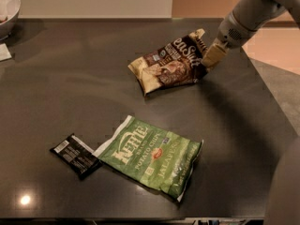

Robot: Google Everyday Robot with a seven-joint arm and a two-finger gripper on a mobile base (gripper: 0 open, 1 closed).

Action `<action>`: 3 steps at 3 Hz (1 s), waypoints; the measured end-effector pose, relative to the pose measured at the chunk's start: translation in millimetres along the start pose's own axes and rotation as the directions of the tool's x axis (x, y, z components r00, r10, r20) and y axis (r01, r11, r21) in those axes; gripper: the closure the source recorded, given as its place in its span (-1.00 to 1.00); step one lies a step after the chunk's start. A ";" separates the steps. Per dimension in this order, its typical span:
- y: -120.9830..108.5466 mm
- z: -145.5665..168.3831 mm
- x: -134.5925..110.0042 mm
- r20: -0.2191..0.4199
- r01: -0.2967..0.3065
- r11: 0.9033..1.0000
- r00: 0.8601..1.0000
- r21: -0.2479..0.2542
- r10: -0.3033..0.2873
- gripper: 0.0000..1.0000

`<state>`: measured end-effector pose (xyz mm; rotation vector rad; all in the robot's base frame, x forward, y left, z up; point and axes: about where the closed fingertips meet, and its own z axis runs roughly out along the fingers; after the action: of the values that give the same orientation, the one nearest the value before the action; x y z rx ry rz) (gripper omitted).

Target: Move brown chip bag near green jalapeno chip bag

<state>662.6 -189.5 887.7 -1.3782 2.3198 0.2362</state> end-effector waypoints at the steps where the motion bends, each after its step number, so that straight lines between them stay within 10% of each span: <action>1: 15.9 -11.0 1.5 0.020 0.014 1.000 1.000 -0.009 -0.013 0.74; 3: 65.9 -46.0 7.9 0.054 0.069 0.996 0.996 -0.053 -0.066 1.00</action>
Offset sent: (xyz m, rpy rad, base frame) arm -0.0788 0.0095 0.0397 0.0638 -0.0231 0.0864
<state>589.5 -179.7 920.6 -1.4567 2.2350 0.3133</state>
